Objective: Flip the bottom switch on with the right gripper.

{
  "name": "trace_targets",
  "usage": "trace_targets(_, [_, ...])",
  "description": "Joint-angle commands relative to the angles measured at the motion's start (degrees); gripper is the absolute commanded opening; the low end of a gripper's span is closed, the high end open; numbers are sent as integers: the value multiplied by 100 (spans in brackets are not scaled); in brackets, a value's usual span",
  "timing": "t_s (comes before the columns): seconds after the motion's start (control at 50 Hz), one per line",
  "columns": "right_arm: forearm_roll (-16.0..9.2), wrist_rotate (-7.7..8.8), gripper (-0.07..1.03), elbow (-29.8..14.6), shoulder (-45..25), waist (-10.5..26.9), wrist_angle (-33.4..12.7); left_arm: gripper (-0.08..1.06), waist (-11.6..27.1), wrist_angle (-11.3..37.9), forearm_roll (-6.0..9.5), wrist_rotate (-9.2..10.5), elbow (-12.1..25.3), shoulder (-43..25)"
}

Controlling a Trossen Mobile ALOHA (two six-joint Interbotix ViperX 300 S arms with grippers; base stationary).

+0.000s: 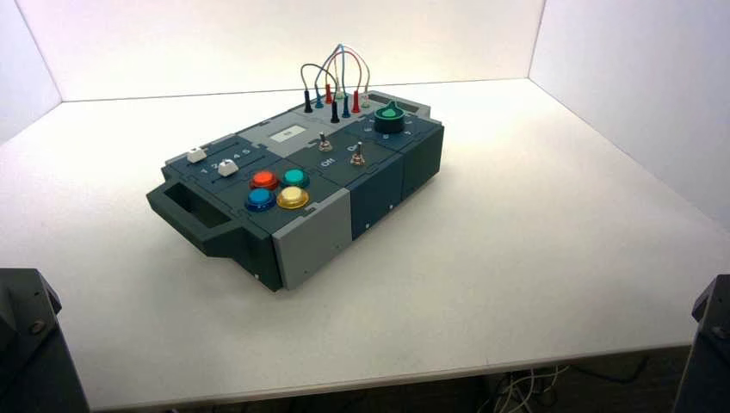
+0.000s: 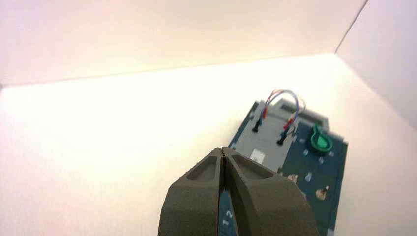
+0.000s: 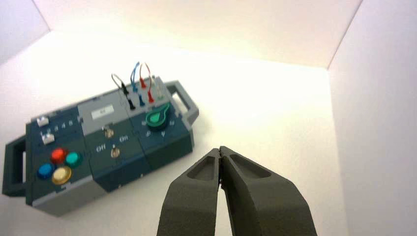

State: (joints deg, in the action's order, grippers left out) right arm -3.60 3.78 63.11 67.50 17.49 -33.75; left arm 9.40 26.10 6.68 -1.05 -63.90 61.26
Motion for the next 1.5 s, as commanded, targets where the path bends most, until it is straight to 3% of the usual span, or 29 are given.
trace_targets(0.02, [-44, -26, -2, -185, -404, -9, 132, -3, 9, -44, 9, 9, 141, -413])
trace_targets(0.34, [-158, -26, -2, -299, -853, -9, 466, -3, 255, 334, 88, 26, 369, -1828])
trace_targets(0.5, [-167, -26, -2, -360, -1055, 0, 519, -3, 756, 413, 492, 26, 519, -2637])
trace_targets(0.64, [-176, -26, -2, -422, -1187, 26, 545, -3, 958, 413, 650, 26, 747, -3261])
trace_targets(1.16, [-536, -18, -2, -914, -2109, 571, 545, -3, 1459, -158, 712, 26, 1688, -5783])
trace_targets(1.34, [-589, -18, -2, -1116, -2487, 782, 501, -3, 1494, -229, 712, 26, 1740, -6240])
trace_targets(1.5, [-598, -18, -2, -1336, -3076, 1239, 457, -3, 1494, -352, 712, 26, 1775, -6390])
